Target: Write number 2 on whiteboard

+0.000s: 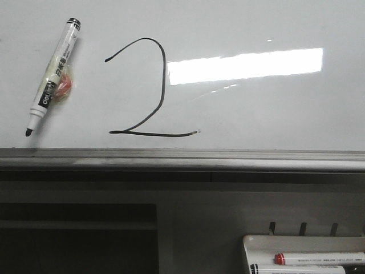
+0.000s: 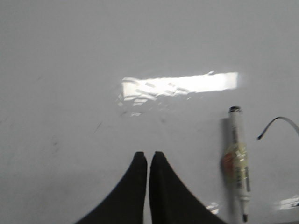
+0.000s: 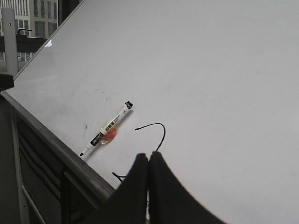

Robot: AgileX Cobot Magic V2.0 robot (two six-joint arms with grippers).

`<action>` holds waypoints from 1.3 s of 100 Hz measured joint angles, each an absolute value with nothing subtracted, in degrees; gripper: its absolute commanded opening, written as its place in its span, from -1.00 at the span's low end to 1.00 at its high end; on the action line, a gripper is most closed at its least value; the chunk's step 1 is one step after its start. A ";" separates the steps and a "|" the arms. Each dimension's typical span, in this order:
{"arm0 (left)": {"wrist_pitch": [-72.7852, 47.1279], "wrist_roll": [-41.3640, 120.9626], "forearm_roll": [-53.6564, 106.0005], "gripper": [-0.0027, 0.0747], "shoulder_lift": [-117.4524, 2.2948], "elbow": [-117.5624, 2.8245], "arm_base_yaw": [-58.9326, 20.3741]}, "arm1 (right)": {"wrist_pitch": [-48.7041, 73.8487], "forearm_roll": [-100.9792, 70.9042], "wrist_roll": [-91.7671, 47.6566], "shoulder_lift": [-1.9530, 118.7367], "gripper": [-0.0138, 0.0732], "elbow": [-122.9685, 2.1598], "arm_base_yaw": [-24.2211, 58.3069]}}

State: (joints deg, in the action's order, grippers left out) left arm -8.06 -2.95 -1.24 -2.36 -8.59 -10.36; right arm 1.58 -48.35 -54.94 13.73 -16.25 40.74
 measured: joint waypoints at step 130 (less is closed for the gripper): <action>-19.00 -2.67 0.97 -0.98 0.18 0.08 1.50 | 1.48 -48.45 -55.06 13.73 -0.80 -16.25 40.74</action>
State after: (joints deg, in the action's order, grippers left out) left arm -19.00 -2.67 0.97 0.18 0.08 1.50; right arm 1.48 -48.45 -55.06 13.73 -16.25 40.74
